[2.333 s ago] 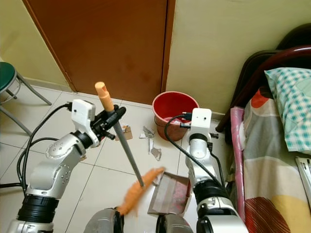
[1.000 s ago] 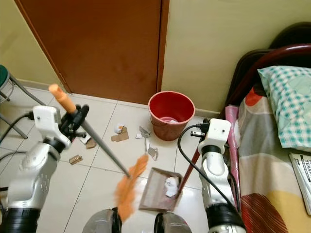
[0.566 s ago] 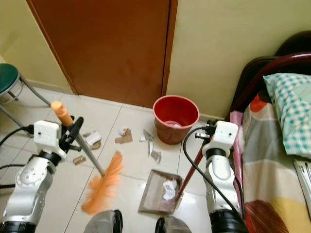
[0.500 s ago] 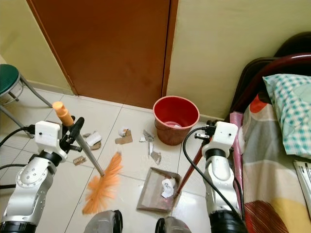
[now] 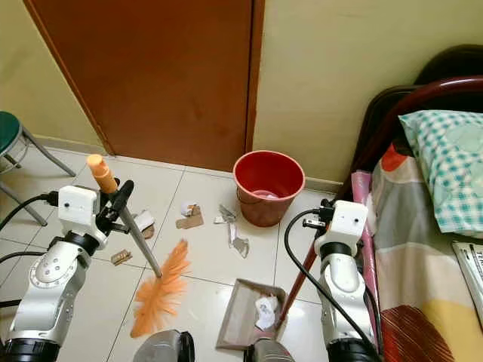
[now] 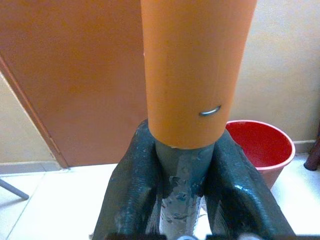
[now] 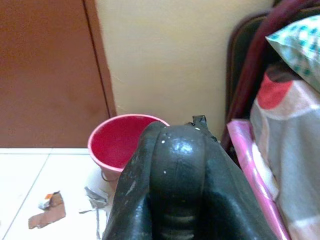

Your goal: Sweep floor

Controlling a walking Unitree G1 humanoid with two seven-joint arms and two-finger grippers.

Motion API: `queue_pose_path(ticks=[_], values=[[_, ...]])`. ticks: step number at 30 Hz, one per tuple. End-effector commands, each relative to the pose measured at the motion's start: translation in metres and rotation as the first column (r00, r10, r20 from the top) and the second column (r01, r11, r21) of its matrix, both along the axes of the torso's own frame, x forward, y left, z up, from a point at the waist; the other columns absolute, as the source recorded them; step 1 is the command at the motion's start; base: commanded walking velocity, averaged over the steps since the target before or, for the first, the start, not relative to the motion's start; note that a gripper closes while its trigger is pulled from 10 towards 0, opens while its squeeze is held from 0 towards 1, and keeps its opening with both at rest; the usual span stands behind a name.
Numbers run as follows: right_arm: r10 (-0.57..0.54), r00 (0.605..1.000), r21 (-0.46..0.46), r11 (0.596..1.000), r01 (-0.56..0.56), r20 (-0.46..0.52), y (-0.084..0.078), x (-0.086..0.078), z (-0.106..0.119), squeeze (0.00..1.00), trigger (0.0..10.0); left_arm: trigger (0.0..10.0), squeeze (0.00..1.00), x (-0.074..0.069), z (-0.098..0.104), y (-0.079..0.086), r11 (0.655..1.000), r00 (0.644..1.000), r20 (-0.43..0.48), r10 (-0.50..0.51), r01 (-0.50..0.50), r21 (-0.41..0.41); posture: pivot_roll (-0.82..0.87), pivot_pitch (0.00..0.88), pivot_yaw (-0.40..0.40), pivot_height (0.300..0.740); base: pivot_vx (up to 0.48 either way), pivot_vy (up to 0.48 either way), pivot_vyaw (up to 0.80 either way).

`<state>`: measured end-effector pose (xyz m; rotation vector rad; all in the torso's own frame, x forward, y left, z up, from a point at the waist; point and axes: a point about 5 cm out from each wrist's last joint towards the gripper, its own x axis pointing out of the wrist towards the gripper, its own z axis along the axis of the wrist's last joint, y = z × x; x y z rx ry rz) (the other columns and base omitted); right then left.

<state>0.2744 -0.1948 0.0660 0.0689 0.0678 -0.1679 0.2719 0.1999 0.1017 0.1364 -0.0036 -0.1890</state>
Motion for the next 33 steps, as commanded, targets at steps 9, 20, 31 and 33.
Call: queue_pose_path(ticks=[9, 20, 31, 33], values=[[0.019, 1.0, -0.002, 1.0, -0.019, 0.01, 0.0011, 0.0052, 0.0038, 0.0, 10.0, 10.0, 0.0, 0.0006, 0.0013, 0.0058, 1.0, 1.0, 0.021, 0.024, -0.024, 0.019, -0.02, 0.038, 0.002, 0.74, 0.263, 0.0, -0.44], [0.031, 0.999, -0.021, 0.999, -0.03, 0.013, 0.0018, 0.0073, 0.0049, 0.0, 10.0, 10.0, 0.0, 0.0031, 0.0015, 0.0033, 1.0, 1.0, 0.022, 0.019, -0.019, 0.012, -0.03, 0.039, -0.002, 0.74, 0.26, 0.0, -0.32], [0.044, 0.999, -0.031, 0.999, -0.043, 0.017, 0.0026, 0.0095, 0.0065, 0.0, 10.0, 10.0, 0.0, 0.0036, -0.001, 0.0025, 0.999, 0.999, 0.004, 0.036, -0.036, -0.02, -0.03, 0.046, -0.004, 0.74, 0.0, 0.0, 0.0], [0.074, 0.997, -0.055, 0.996, -0.073, 0.021, 0.0054, 0.0104, 0.0078, 0.0, 10.0, 10.0, 0.0, 0.004, -0.0011, 0.0024, 0.999, 0.999, 0.002, 0.036, -0.036, -0.02, -0.03, 0.046, -0.004, 0.74, 0.0, 0.0, 0.0]])
